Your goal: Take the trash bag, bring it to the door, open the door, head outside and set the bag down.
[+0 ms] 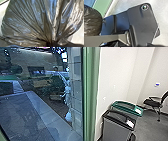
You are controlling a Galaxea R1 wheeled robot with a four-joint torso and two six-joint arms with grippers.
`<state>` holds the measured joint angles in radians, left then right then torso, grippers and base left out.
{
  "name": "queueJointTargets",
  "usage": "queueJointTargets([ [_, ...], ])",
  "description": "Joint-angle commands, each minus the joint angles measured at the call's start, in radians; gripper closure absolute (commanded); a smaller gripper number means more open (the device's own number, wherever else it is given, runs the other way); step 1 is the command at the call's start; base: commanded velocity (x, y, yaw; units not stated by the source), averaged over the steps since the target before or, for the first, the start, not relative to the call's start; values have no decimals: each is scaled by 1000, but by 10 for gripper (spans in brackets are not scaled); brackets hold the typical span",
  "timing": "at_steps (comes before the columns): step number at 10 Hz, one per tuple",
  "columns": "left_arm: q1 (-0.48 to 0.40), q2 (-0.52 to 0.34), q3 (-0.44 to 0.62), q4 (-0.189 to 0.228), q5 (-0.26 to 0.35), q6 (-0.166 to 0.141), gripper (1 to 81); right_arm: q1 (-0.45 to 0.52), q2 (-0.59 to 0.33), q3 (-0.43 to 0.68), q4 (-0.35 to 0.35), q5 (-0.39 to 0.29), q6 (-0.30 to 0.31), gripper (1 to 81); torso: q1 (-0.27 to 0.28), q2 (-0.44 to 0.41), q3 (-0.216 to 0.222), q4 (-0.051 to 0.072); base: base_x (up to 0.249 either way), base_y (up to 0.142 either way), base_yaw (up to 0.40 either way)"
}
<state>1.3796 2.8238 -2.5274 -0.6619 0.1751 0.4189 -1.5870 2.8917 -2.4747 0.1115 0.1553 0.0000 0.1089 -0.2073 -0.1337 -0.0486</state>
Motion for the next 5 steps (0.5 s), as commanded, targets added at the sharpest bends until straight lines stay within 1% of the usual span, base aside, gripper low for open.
queueJointTargets([
  [1,-60,-12,4,-2,78,4,811,40,-3,7,-7,-56,-3,10,0,0,0,0,0,0,0],
  [5,-58,-9,4,-2,76,4,811,40,-3,7,-7,-56,-3,10,0,0,0,0,0,0,0],
])
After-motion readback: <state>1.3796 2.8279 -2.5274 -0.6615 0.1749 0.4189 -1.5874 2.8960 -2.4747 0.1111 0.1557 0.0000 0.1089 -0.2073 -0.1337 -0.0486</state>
